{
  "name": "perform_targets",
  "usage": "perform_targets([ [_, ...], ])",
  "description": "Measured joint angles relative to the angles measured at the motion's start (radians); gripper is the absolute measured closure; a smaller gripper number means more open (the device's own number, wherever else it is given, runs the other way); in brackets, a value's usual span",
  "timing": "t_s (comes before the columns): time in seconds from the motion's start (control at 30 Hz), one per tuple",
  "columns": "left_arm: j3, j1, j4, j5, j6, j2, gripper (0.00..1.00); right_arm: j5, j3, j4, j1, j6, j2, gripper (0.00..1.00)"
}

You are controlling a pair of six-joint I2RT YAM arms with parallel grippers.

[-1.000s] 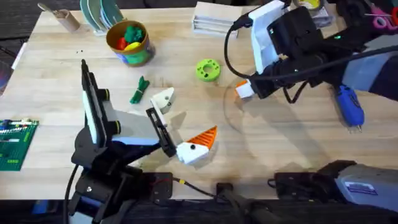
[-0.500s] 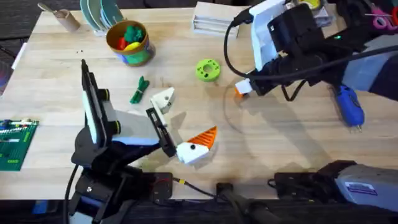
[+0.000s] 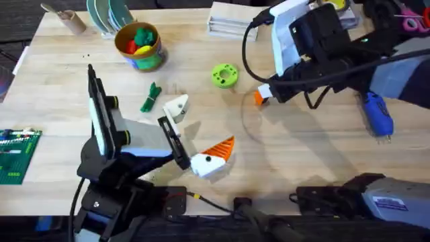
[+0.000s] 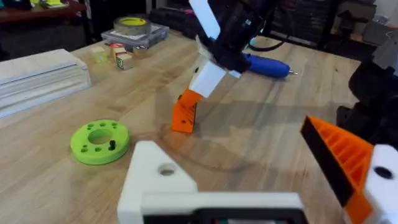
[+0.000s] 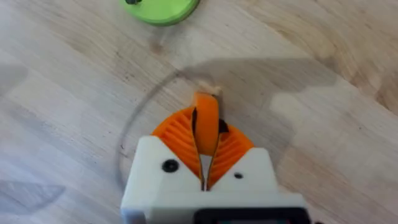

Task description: Pick up the gripper from the table and insert it into the empty holder that is missing its gripper. Then pick up a screw, insert it into the mounting hole, and use the screwdriver to tighten it. Finally, clean up the table by picking up the vegetable and placing it into the bucket.

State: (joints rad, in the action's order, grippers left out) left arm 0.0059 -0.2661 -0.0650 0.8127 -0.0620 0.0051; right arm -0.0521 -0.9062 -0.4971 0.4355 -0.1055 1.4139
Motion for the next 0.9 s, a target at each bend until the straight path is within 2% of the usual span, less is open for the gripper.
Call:
perform_targets([
  [0.1,0.0,0.0,0.0,0.0,0.0,0.0,0.007,0.0,0.0,0.0,0.0,0.0,0.0,0.986],
  [0.33,0.0,0.0,0.0,0.0,0.0,0.0,0.007,0.0,0.0,-0.011,0.0,0.0,-0.04,0.983],
  [0.37,0.0,0.0,0.0,0.0,0.0,0.0,0.007,0.0,-0.001,-0.043,0.0,0.0,-0.11,0.984],
  [0.6,0.0,0.0,0.0,0.0,0.0,0.0,0.008,-0.01,-0.014,-0.078,0.0,0.05,-0.311,0.986],
  [0.9,0.0,0.0,0.0,0.0,0.0,0.0,0.007,-0.213,0.0,-0.045,0.0,0.217,-0.529,0.987],
])
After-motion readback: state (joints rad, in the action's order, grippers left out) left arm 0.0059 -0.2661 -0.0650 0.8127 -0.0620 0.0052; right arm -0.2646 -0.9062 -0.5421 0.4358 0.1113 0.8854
